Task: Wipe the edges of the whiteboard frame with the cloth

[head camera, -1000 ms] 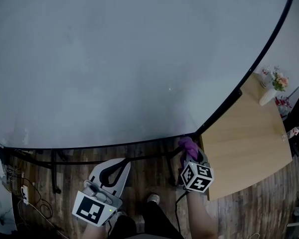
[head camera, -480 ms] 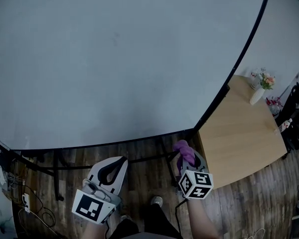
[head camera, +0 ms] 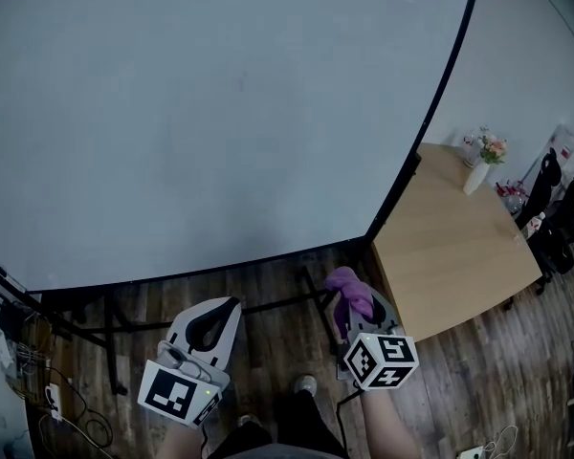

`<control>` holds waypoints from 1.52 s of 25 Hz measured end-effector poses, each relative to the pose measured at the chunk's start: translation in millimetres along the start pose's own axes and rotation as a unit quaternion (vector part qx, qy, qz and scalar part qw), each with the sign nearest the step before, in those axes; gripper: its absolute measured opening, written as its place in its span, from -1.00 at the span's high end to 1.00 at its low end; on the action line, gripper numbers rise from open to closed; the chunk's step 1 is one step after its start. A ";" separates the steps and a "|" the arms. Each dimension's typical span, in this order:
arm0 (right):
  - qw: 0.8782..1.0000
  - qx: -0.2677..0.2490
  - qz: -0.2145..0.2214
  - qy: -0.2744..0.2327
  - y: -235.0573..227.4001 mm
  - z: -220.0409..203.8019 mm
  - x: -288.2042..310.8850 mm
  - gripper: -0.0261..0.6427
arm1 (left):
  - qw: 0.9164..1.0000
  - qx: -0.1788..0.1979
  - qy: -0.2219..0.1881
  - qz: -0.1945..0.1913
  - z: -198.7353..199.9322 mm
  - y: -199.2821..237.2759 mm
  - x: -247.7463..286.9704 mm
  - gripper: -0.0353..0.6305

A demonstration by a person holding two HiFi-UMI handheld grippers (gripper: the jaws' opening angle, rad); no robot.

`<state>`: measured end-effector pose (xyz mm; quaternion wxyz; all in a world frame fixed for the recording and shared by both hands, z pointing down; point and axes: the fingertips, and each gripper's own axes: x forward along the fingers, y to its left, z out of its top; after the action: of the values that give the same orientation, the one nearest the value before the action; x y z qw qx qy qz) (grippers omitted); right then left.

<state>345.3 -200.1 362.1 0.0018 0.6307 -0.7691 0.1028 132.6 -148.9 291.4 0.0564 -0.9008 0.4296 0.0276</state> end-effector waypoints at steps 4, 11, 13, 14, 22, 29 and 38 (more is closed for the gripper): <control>1.000 -0.014 0.001 -0.012 17.3 6.4 -18.5 0.80 | 1.000 0.000 -0.005 0.000 5.6 0.6 -17.6 0.84; 0.998 -0.048 0.003 -0.026 43.3 11.6 -44.9 0.80 | 1.000 0.000 -0.009 -0.003 9.2 -1.0 -38.6 0.84; 0.998 -0.056 0.007 -0.031 51.1 13.1 -52.1 0.80 | 1.000 0.000 -0.011 -0.005 10.6 -2.8 -44.4 0.84; 0.998 -0.059 0.010 -0.034 54.4 14.2 -55.2 0.80 | 1.000 0.000 -0.013 -0.004 11.3 -3.5 -46.4 0.84; 0.995 -0.073 0.052 -0.052 79.6 27.0 -66.2 0.80 | 1.000 0.002 -0.020 0.024 19.8 -2.7 -59.0 0.84; 0.991 -0.084 0.093 -0.055 88.2 37.0 -74.2 0.80 | 0.998 0.004 -0.019 0.052 25.9 -14.1 -59.3 0.84; 0.985 -0.086 0.134 -0.058 74.4 50.3 -96.5 0.80 | 0.996 -0.015 -0.022 0.088 31.9 -43.8 -58.2 0.84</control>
<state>299.1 -101.0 288.5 -0.0026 0.5243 -0.8515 -0.0015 130.0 -72.7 268.9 0.0496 -0.8594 0.5055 0.0587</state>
